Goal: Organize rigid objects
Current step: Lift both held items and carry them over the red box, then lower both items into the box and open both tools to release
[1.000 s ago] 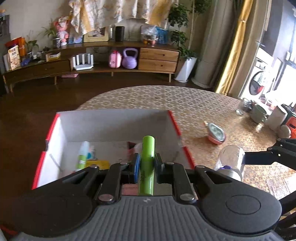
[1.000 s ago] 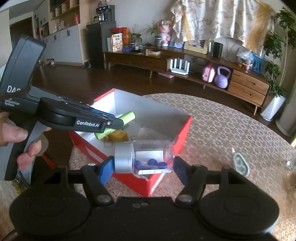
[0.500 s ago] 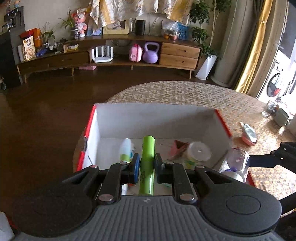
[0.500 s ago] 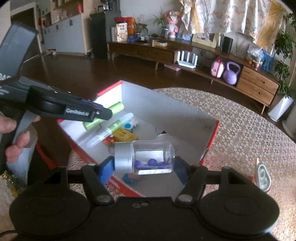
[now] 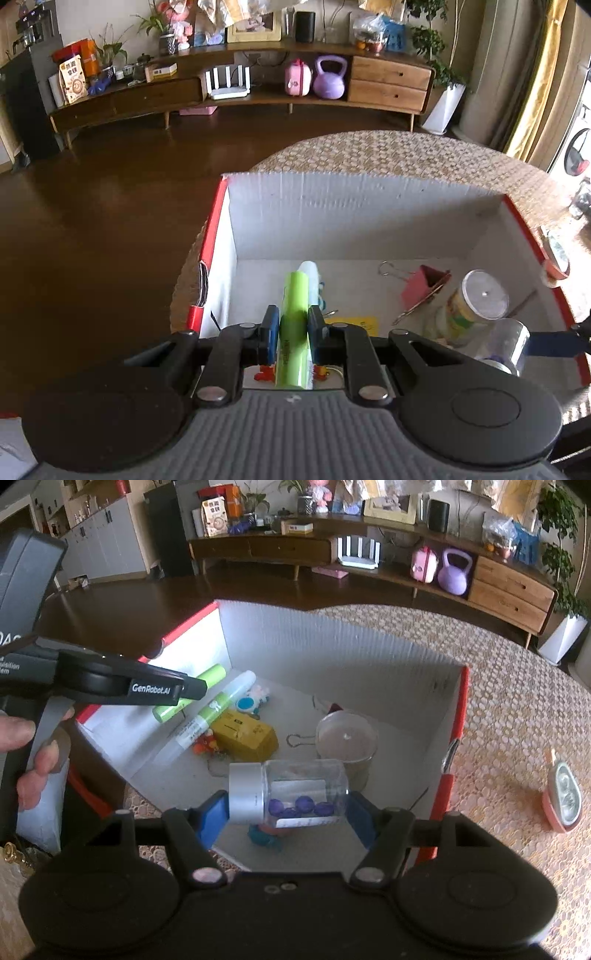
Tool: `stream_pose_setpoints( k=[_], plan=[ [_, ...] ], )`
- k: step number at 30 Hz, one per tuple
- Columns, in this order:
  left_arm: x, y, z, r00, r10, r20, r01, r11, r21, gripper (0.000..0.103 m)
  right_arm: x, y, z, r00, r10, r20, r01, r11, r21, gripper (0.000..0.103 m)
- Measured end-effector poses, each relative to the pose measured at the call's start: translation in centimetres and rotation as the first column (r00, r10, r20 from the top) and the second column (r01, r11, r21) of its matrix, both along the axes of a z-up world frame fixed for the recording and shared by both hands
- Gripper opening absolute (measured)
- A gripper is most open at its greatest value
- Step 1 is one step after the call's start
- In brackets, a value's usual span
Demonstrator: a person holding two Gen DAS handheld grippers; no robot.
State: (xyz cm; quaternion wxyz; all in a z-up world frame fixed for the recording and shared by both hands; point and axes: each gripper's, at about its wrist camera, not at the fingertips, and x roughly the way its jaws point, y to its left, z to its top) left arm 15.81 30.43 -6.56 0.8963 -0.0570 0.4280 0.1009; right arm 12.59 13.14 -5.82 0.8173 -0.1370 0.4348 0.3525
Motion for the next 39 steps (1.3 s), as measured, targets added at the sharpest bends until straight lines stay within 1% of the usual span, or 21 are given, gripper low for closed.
stream_pose_setpoints(
  k=[3,11,15,18,22,28,33,39],
  plan=[
    [0.5,0.0,-0.5,1.0,-0.001,-0.014,0.001,1.0,0.008,0.016,0.3,0.2,-0.4,1.0,-0.01,-0.016,0.01,1.0,0.005,0.068],
    [1.0,-0.2,-1.1,0.999,-0.023,-0.046,0.024,1.0,0.018,0.016,0.3,0.4,-0.3,0.999,-0.015,-0.037,0.016,1.0,0.018,0.069],
    [0.9,0.0,-1.2,0.998,-0.024,-0.057,0.024,1.0,0.002,0.016,0.2,0.4,-0.2,0.999,-0.015,-0.043,0.016,1.0,0.022,0.069],
    [0.7,-0.1,-1.1,0.998,-0.022,-0.06,0.022,1.0,0.004,0.016,0.2,0.2,-0.1,0.999,-0.022,-0.044,0.024,0.999,0.024,0.069],
    [0.5,0.1,-1.0,0.997,-0.004,-0.071,0.003,1.0,-0.016,0.016,0.0,-0.2,0.5,0.999,-0.028,-0.037,0.029,0.999,0.039,0.069],
    [-0.3,-0.4,-0.3,0.997,0.001,-0.071,-0.002,1.0,-0.015,0.017,-0.9,-1.3,1.6,1.0,-0.023,-0.015,0.024,0.998,0.057,0.069],
    [-1.3,-1.6,0.7,0.998,-0.021,-0.054,0.021,1.0,-0.012,0.017,-1.5,-2.1,2.6,1.0,-0.018,0.003,0.018,0.997,0.073,0.07],
    [-2.5,-3.7,2.7,0.998,-0.058,-0.015,0.058,0.998,-0.003,0.017,-2.5,-3.5,3.8,1.0,-0.01,0.021,0.008,0.995,0.1,0.07]
  ],
)
